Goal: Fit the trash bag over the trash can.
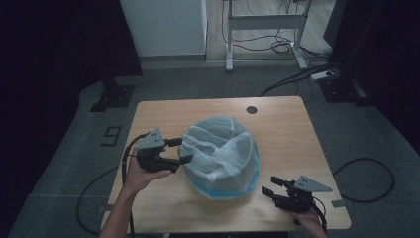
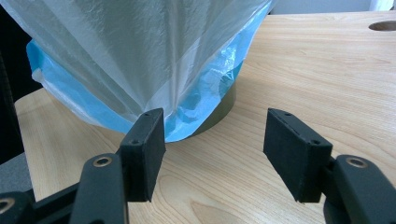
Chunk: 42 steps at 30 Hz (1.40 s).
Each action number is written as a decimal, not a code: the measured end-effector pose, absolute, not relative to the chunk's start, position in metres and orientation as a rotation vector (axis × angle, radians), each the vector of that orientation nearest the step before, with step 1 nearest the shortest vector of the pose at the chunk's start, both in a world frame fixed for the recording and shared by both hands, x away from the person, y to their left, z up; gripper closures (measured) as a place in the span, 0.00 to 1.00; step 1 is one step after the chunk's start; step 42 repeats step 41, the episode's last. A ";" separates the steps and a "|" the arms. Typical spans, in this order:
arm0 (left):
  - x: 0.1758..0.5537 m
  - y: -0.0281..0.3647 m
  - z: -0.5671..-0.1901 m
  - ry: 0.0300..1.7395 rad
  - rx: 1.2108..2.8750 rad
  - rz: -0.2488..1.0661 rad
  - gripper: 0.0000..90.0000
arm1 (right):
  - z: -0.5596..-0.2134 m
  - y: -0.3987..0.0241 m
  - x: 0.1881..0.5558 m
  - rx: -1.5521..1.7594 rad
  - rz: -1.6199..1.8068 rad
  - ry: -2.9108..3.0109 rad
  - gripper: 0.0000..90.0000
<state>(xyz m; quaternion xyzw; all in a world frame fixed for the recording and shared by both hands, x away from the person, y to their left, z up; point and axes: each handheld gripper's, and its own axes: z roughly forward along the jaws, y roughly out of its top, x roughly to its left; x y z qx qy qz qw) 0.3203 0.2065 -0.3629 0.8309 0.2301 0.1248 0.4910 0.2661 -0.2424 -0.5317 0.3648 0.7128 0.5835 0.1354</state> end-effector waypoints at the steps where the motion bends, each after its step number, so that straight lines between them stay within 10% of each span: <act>1: 0.317 0.210 -0.365 0.565 2.015 0.308 0.34 | -0.532 -0.242 0.266 1.056 1.690 2.068 0.42; 42: 0.286 0.258 -0.469 0.769 2.032 0.343 0.35 | -0.536 -0.243 0.268 1.054 1.626 2.083 0.41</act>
